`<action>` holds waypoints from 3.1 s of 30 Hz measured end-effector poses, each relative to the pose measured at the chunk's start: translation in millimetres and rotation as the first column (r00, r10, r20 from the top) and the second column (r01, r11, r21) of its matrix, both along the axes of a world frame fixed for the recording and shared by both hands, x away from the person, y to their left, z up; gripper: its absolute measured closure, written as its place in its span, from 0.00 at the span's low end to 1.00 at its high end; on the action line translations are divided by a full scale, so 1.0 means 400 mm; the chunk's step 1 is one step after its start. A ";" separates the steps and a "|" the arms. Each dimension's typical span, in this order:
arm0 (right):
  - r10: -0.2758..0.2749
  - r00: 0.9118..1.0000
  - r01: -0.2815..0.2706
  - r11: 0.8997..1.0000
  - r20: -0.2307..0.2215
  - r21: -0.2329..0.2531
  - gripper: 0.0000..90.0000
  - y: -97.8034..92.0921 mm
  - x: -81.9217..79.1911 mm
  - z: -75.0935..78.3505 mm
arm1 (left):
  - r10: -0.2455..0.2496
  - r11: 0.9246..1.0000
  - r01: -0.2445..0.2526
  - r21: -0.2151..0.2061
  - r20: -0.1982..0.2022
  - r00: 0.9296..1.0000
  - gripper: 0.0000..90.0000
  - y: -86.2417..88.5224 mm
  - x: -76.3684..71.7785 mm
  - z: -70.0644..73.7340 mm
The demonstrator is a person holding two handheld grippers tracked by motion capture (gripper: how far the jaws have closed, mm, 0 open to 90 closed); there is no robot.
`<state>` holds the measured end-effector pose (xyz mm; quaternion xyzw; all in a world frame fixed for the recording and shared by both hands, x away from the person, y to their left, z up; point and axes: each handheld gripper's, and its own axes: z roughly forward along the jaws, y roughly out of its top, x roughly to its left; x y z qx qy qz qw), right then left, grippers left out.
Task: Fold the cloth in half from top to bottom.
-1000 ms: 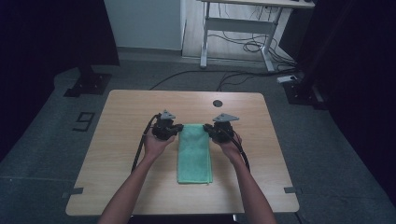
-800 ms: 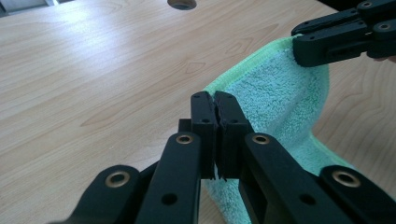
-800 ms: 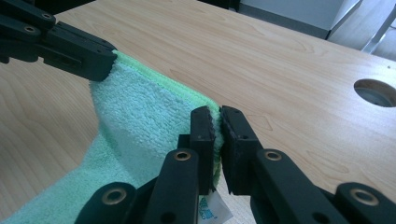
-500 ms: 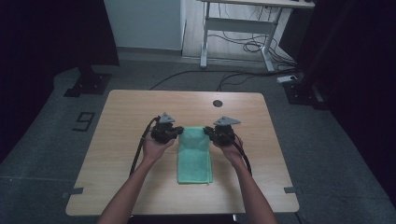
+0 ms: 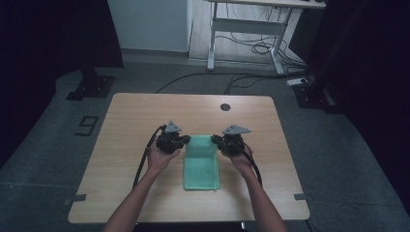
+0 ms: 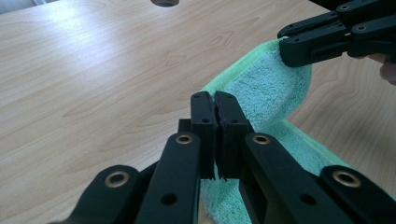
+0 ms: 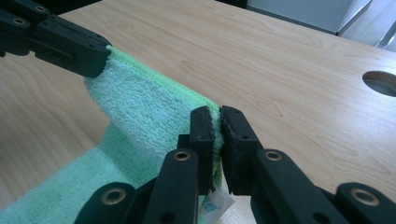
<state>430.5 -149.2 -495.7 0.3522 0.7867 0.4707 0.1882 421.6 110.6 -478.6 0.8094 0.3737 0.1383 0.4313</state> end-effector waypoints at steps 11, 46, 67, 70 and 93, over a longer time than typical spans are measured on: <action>0.014 1.000 -0.014 1.000 -0.006 0.004 0.92 0.004 -0.015 -0.001 | -0.005 1.000 0.005 -0.001 -0.002 1.000 0.97 0.007 -0.021 -0.001; 0.033 0.999 -0.033 0.999 0.001 0.016 0.92 -0.001 -0.044 -0.005 | -0.009 1.000 0.009 -0.007 -0.008 1.000 0.97 0.012 -0.040 -0.010; 0.061 0.998 -0.061 0.998 0.014 0.029 0.92 0.000 -0.089 -0.006 | -0.024 0.999 0.024 -0.026 -0.006 1.000 0.97 0.026 -0.084 -0.017; 0.062 0.998 -0.062 0.998 0.009 0.028 0.92 -0.003 -0.094 -0.012 | -0.027 0.999 0.027 -0.024 -0.007 1.000 0.97 0.025 -0.092 -0.025; 0.108 0.994 -0.108 0.993 0.000 0.041 0.92 -0.014 -0.168 -0.048 | -0.043 0.998 0.042 -0.037 -0.017 0.999 0.97 0.031 -0.158 -0.059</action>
